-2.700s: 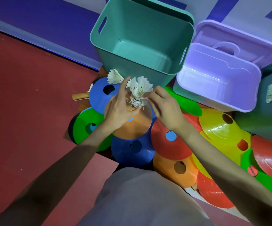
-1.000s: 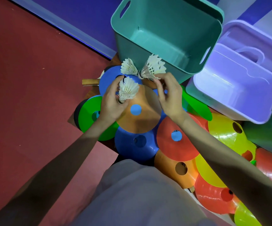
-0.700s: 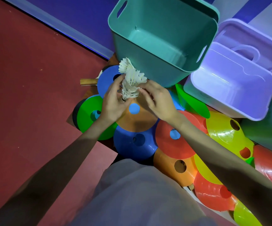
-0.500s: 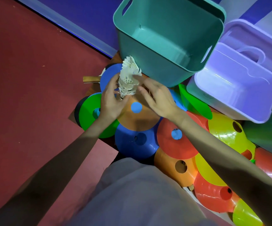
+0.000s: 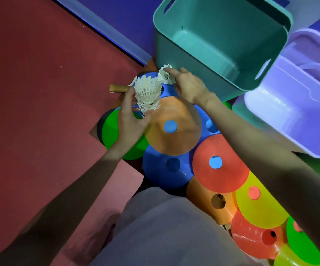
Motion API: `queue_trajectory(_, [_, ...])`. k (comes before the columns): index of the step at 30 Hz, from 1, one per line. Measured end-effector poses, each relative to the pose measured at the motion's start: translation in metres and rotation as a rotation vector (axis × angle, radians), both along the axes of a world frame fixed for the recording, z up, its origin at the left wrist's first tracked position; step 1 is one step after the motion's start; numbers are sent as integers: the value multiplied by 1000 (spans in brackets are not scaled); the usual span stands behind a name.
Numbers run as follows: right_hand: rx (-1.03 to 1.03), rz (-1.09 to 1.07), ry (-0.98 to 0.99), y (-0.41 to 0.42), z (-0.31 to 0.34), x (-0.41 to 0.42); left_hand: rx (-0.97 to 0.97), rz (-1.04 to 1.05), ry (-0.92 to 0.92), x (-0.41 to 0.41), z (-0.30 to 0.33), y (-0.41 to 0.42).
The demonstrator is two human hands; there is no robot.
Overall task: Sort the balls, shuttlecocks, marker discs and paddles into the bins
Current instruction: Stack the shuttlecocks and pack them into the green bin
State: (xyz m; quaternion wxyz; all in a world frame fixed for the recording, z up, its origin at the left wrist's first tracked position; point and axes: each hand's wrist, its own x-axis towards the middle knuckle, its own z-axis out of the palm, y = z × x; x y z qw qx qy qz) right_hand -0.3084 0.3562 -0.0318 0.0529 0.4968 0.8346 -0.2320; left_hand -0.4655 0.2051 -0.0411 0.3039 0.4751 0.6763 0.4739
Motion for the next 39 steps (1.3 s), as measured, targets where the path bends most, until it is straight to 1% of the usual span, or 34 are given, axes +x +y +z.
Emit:
queue_trajectory(3, [19,25,-69,8,-8,-4,-6,7,-13,2,3,0])
queue_trajectory(5, [69,13,-59,8,-10,-5,-8,3,-20,4,5,-1])
queue_trajectory(7, [118,-9,-8,4,-11,-3,0,-18,-22,7,7,-1])
queue_trajectory(11, [176,-81,165,-22,0,18,8,-65,-11,14,9,-5])
queue_trajectory(14, [238,-157,298,-57,14,46,9,-120,16,20,3,-7])
queue_trajectory(19, [350,-465,617,-127,50,95,-84,-221,72,42,-2,-10])
queue_trajectory(23, [396,-671,856,-174,70,123,-41,-362,164,67,-8,-13])
queue_trajectory(25, [405,-725,924,-190,73,136,-43,-435,187,84,-6,-17])
queue_trajectory(28, [389,-794,952,-210,71,157,-6,-553,216,119,6,-22])
queue_trajectory(30, [354,-821,961,-219,67,164,51,-607,306,136,13,-22])
queue_trajectory(32, [342,-850,955,-232,65,183,60,-678,351,164,21,-25])
queue_trajectory(36, [349,-914,915,-252,67,232,60,-771,314,224,37,-32])
queue_trajectory(39, [416,-979,869,-260,71,279,106,-826,279,272,48,-37])
